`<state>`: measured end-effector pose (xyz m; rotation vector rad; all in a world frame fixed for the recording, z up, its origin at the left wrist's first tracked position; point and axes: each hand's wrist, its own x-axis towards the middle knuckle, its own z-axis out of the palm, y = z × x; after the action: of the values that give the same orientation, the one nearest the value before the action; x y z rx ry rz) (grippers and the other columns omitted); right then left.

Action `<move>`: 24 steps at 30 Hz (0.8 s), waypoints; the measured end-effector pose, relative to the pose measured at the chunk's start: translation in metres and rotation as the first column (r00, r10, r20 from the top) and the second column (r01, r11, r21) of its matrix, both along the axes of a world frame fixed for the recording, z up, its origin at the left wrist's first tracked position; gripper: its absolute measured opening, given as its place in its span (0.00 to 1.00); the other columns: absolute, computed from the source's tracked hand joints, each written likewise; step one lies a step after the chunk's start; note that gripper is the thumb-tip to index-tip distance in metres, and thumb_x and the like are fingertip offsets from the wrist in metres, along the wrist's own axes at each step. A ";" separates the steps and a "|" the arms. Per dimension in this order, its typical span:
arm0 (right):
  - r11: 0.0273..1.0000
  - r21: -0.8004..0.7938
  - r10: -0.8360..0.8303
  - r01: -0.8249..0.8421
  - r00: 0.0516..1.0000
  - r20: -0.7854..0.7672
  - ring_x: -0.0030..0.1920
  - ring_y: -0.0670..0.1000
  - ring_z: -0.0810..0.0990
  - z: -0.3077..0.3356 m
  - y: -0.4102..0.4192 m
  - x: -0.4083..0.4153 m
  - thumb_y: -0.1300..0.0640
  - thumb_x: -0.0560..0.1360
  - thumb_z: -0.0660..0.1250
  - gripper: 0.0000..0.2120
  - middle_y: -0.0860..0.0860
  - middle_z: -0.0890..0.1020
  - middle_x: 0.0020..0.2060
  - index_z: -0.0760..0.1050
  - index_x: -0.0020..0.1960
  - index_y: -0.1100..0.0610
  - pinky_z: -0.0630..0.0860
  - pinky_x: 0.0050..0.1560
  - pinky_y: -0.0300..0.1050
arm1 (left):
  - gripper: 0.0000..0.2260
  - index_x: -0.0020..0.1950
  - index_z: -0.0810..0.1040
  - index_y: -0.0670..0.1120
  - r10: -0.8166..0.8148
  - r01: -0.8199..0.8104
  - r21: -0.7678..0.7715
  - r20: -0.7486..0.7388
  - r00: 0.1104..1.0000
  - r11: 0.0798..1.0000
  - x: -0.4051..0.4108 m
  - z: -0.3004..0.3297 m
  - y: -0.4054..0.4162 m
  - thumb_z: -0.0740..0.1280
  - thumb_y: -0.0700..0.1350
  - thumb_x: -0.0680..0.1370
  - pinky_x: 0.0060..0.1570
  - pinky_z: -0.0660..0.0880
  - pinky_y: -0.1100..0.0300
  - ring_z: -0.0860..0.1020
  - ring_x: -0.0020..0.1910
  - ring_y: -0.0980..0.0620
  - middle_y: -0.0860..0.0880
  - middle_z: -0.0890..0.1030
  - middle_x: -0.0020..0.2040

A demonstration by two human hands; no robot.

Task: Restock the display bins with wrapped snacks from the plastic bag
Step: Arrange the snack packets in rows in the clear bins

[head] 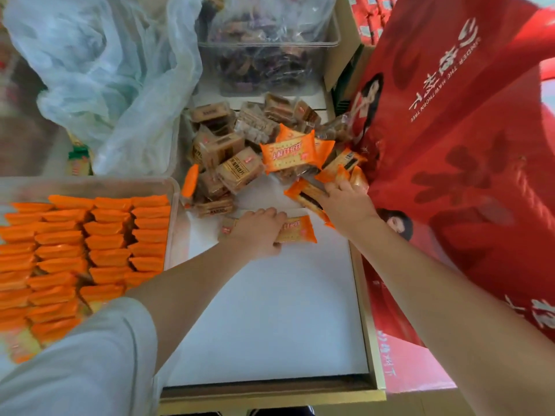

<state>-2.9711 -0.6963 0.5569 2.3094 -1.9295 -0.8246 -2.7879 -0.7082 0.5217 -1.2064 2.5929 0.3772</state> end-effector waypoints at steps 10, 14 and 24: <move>0.824 -0.165 -0.079 0.542 0.398 0.914 0.45 0.52 0.75 0.076 0.029 0.050 0.55 0.75 0.67 0.07 0.50 0.78 0.42 0.75 0.51 0.56 0.71 0.42 0.47 | 0.19 0.54 0.76 0.55 0.555 -0.279 0.481 -0.679 0.480 0.831 0.080 0.097 0.061 0.76 0.43 0.68 0.47 0.75 0.67 0.76 0.52 0.60 0.52 0.75 0.55; 0.801 0.277 -0.196 0.531 -0.204 0.959 0.37 0.45 0.79 0.097 0.049 0.096 0.57 0.74 0.68 0.04 0.48 0.79 0.36 0.74 0.44 0.50 0.77 0.39 0.42 | 0.11 0.47 0.80 0.52 0.874 -0.146 0.864 -0.486 0.000 0.481 0.137 0.119 0.092 0.71 0.40 0.67 0.36 0.76 0.66 0.80 0.42 0.60 0.56 0.81 0.47; 0.935 0.162 -0.151 0.316 -0.058 0.987 0.31 0.47 0.76 0.105 0.086 0.226 0.63 0.71 0.71 0.12 0.50 0.77 0.37 0.73 0.53 0.58 0.75 0.33 0.40 | 0.23 0.52 0.72 0.58 0.766 -0.487 0.623 -0.619 0.171 0.613 0.300 0.115 0.141 0.75 0.35 0.67 0.37 0.73 0.71 0.77 0.36 0.65 0.50 0.79 0.44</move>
<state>-2.7455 -0.6104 0.6623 2.6240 -2.5596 1.6857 -2.4884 -0.5673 0.6364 -2.4434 2.2025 1.9562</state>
